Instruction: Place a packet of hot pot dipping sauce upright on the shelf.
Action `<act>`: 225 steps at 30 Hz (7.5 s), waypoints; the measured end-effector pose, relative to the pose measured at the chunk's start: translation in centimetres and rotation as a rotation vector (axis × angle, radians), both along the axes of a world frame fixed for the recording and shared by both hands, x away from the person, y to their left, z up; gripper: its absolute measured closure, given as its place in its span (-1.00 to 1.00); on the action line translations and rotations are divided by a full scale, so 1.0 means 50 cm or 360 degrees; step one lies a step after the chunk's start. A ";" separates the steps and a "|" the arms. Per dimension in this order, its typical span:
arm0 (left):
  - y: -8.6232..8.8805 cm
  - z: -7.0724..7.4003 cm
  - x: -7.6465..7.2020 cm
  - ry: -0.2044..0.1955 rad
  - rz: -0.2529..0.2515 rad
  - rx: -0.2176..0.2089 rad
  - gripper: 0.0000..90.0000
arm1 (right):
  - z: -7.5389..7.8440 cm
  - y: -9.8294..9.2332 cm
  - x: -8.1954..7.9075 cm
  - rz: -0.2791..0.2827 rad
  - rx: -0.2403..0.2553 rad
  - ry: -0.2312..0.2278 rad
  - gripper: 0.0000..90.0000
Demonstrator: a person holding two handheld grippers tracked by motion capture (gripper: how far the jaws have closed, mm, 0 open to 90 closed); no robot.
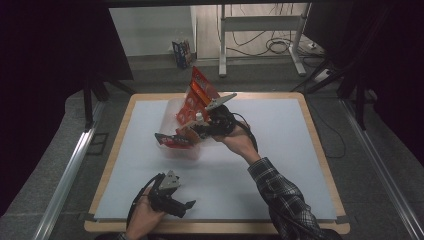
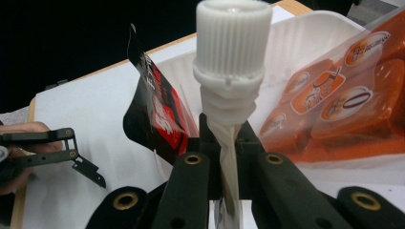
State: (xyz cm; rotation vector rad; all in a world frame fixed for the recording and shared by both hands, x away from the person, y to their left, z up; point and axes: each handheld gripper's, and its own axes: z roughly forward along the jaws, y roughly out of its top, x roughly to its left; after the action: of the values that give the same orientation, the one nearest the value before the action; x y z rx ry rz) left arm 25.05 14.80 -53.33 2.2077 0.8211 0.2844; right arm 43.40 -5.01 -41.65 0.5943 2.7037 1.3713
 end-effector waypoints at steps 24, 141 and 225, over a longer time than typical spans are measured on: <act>-0.002 -0.002 0.000 0.0001 -0.0006 0.0017 -0.99 | -0.001 -0.001 0.005 0.0208 0.0015 0.0101 0.95; 0.006 0.000 -0.002 -0.0077 0.0039 -0.0022 -1.00 | -0.010 -0.035 -0.062 -0.0003 -0.0124 -0.0110 -0.91; 0.017 0.019 -0.014 -0.0144 0.0088 -0.0010 -1.00 | -0.047 -0.136 -0.194 -0.0089 -0.0084 -0.0242 -1.00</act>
State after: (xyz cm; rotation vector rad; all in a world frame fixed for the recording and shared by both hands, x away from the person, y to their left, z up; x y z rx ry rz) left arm 24.36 15.65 -52.37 2.1521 0.8332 0.4050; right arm 33.70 -11.81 -44.02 0.5335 2.5749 1.2721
